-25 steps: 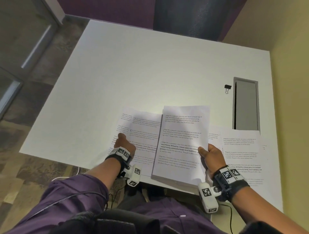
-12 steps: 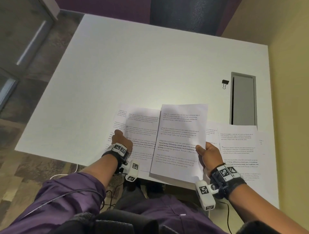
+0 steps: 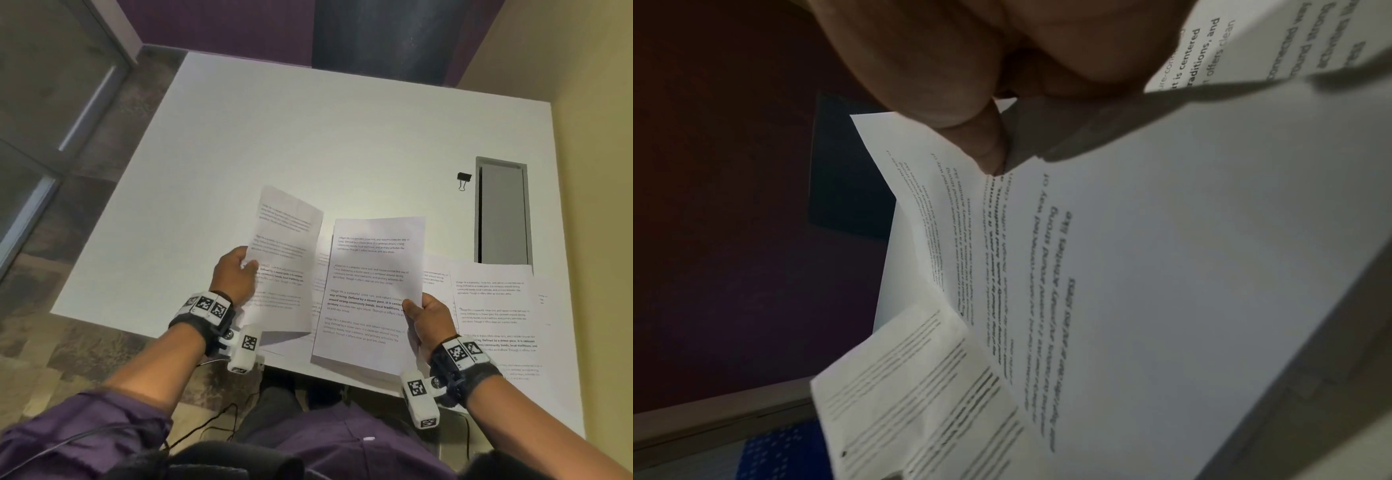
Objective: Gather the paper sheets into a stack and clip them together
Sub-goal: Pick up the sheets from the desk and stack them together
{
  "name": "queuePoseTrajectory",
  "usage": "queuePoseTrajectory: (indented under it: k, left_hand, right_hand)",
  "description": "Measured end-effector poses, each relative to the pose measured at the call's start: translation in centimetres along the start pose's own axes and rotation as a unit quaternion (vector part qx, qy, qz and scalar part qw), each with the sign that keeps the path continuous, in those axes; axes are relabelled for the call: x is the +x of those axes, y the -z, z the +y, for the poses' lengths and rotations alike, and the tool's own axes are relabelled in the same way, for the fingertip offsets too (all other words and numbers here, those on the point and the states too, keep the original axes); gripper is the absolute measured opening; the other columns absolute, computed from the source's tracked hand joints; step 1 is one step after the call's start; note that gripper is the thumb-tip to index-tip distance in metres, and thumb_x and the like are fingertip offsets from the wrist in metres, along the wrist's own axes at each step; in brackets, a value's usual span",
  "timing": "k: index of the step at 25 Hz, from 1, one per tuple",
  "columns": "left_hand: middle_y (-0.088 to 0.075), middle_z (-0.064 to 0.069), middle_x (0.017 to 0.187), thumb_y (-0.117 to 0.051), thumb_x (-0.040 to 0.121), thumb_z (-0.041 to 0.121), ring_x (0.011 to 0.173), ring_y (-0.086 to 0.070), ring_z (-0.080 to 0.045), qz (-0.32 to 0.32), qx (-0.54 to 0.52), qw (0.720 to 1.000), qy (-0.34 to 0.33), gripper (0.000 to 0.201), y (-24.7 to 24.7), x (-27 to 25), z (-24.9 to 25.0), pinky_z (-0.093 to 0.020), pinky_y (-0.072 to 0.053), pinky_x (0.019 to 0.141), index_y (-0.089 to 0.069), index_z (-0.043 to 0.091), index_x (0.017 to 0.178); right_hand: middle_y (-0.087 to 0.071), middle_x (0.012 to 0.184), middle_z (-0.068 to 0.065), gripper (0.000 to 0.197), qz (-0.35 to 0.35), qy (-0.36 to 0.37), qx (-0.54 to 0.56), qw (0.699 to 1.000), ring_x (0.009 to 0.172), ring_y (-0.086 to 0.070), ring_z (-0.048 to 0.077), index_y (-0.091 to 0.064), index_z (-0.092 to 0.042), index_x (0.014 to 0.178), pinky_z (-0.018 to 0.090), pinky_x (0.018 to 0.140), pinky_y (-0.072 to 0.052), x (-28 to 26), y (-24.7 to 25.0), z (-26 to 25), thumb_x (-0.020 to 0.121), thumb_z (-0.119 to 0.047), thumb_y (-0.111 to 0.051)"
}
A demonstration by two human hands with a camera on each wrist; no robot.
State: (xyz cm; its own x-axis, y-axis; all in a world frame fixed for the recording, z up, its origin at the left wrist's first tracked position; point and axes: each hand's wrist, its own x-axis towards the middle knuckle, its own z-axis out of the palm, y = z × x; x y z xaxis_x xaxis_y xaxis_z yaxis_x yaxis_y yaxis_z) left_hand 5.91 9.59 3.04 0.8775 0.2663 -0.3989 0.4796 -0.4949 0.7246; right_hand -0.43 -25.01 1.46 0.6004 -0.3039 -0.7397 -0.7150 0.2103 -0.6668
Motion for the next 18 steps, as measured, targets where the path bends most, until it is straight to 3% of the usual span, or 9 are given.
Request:
queuePoseTrajectory:
  k: [3,6,9,10,12,14,15,17,18]
  left_hand:
    - [-0.071,0.011,0.097,-0.055,0.099,0.007,0.079,-0.069,-0.001,-0.006,-0.097,0.995,-0.024,0.023,4.3,-1.2,3.3,-0.016,-0.054,0.066,-0.065,0.021,0.114]
    - [-0.072,-0.006,0.097,-0.054,0.099,0.001,0.056,-0.068,-0.003,-0.05,-0.23,0.972,0.021,0.023,6.1,-2.5,5.1,-0.013,-0.05,0.047,-0.062,0.01,0.118]
    - [-0.076,-0.01,0.108,-0.057,0.098,0.001,0.085,-0.075,-0.021,-0.118,-0.236,0.964,0.042,0.023,4.0,-3.9,5.2,-0.027,-0.06,0.068,-0.063,0.011,0.117]
    - [-0.076,-0.009,0.109,-0.058,0.098,0.002,0.085,-0.075,-0.021,-0.14,-0.217,0.965,0.043,0.024,2.9,-4.4,5.1,-0.031,-0.061,0.073,-0.063,0.013,0.118]
    - [-0.074,-0.006,0.103,-0.059,0.097,0.005,0.061,-0.068,-0.005,-0.141,-0.166,0.975,0.048,0.025,0.7,-5.4,5.3,-0.039,-0.06,0.069,-0.061,0.016,0.12]
    - [-0.071,0.002,0.102,-0.063,0.095,0.01,0.061,-0.061,0.003,-0.105,-0.11,0.988,0.03,0.025,-0.7,-5.7,5.5,-0.044,-0.058,0.078,-0.06,0.018,0.119]
    - [-0.069,0.007,0.103,-0.064,0.094,0.011,0.07,-0.062,0.002,-0.091,-0.09,0.992,0.015,0.026,-1.1,-5.7,5.5,-0.035,-0.061,0.077,-0.058,0.02,0.117]
    - [-0.064,0.012,0.104,-0.065,0.093,0.007,0.082,-0.061,0.001,-0.094,-0.079,0.992,-0.001,0.037,-1.4,-5.5,5.4,-0.01,-0.052,0.061,-0.051,0.024,0.122]
    - [-0.063,0.013,0.106,-0.066,0.092,0.005,0.086,-0.06,0.001,-0.106,-0.09,0.99,0.006,0.045,-1.4,-5.4,5.3,-0.006,-0.048,0.058,-0.048,0.026,0.128]
  right_hand:
    - [-0.076,0.101,0.012,0.018,-0.003,0.021,-0.061,0.998,0.092,-0.072,0.036,-0.069,-0.021,0.088,0.056,0.09,-0.056,0.0,-0.6,0.0,0.094,-0.01,-0.056]
    - [-0.076,0.099,0.013,0.017,-0.029,0.02,-0.051,0.998,0.093,-0.072,0.038,-0.07,-0.019,0.091,0.061,0.09,-0.055,-0.8,-1.7,-0.6,0.094,-0.01,-0.056]
    - [-0.074,0.104,0.016,0.017,-0.069,0.006,-0.008,0.998,0.097,-0.071,0.037,-0.067,-0.008,0.105,0.055,0.093,-0.054,-2.1,-3.2,-1.4,0.098,-0.003,-0.052]
    - [-0.074,0.105,0.017,0.017,-0.081,0.009,-0.004,0.997,0.097,-0.07,0.038,-0.066,-0.005,0.109,0.054,0.093,-0.054,-2.6,-3.5,-1.6,0.098,-0.003,-0.053]
    - [-0.076,0.105,0.017,0.019,-0.107,0.02,-0.009,0.994,0.097,-0.071,0.039,-0.067,-0.004,0.114,0.057,0.092,-0.055,-3.2,-4.0,-1.8,0.097,-0.008,-0.057]
    - [-0.077,0.104,0.017,0.019,-0.142,0.014,0.009,0.99,0.097,-0.072,0.039,-0.069,-0.006,0.112,0.057,0.09,-0.056,-3.5,-4.3,-1.8,0.095,-0.011,-0.062]
    - [-0.076,0.106,0.017,0.019,-0.158,0.006,0.028,0.987,0.097,-0.072,0.038,-0.069,-0.006,0.112,0.055,0.09,-0.056,-3.5,-4.3,-1.7,0.094,-0.01,-0.063]
    - [-0.075,0.11,0.017,0.023,-0.186,-0.006,0.068,0.98,0.098,-0.071,0.036,-0.068,-0.006,0.116,0.052,0.09,-0.056,-3.7,-4.4,-1.8,0.094,-0.008,-0.062]
    - [-0.074,0.113,0.017,0.025,-0.2,-0.007,0.079,0.977,0.101,-0.07,0.036,-0.068,-0.006,0.117,0.053,0.091,-0.055,-3.8,-4.4,-1.8,0.094,-0.008,-0.062]
